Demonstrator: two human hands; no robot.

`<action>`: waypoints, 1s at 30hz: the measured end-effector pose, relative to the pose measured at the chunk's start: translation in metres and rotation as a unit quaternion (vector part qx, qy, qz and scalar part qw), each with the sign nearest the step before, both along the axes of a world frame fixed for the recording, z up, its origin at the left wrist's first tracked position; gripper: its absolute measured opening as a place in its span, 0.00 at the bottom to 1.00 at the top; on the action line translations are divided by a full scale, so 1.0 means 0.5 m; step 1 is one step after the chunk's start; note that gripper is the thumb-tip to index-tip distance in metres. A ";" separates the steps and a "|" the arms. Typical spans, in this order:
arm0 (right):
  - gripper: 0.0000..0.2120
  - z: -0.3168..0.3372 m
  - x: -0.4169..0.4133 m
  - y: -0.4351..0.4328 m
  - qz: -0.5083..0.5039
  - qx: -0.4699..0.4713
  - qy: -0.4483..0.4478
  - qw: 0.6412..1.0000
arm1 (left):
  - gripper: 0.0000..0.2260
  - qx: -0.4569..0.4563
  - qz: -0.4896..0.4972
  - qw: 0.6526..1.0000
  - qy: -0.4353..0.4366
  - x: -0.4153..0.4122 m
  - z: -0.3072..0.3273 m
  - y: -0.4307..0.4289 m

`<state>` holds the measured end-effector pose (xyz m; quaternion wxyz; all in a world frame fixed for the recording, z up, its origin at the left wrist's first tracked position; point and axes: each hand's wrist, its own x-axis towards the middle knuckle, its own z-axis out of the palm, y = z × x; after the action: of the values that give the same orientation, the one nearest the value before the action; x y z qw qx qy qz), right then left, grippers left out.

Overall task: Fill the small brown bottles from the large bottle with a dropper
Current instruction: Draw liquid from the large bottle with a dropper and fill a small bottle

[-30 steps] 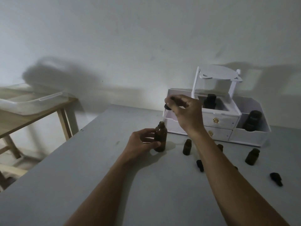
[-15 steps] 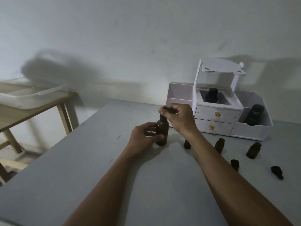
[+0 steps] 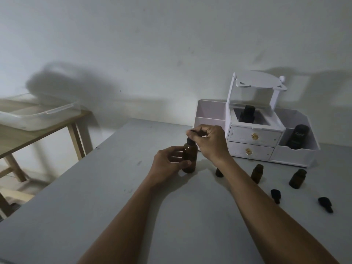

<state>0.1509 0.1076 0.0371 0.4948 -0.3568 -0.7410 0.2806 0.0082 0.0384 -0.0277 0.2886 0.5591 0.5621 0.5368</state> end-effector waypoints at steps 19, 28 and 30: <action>0.06 0.038 0.006 -0.021 0.006 0.019 0.048 0.999 | 0.24 -0.021 0.013 1.000 0.002 0.005 0.008 -0.007; 0.07 0.113 0.024 -0.039 -0.007 0.078 0.132 0.988 | 0.21 0.091 0.137 0.985 0.044 0.029 0.044 -0.037; 0.05 0.131 0.039 -0.045 -0.013 0.084 0.157 0.984 | 0.15 0.122 0.148 0.981 0.037 0.048 0.051 -0.056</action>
<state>0.1704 0.0851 0.1025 0.6366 -0.2750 -0.6707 0.2632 0.0319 0.0103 -0.0022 0.1143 0.5205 0.5789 0.6172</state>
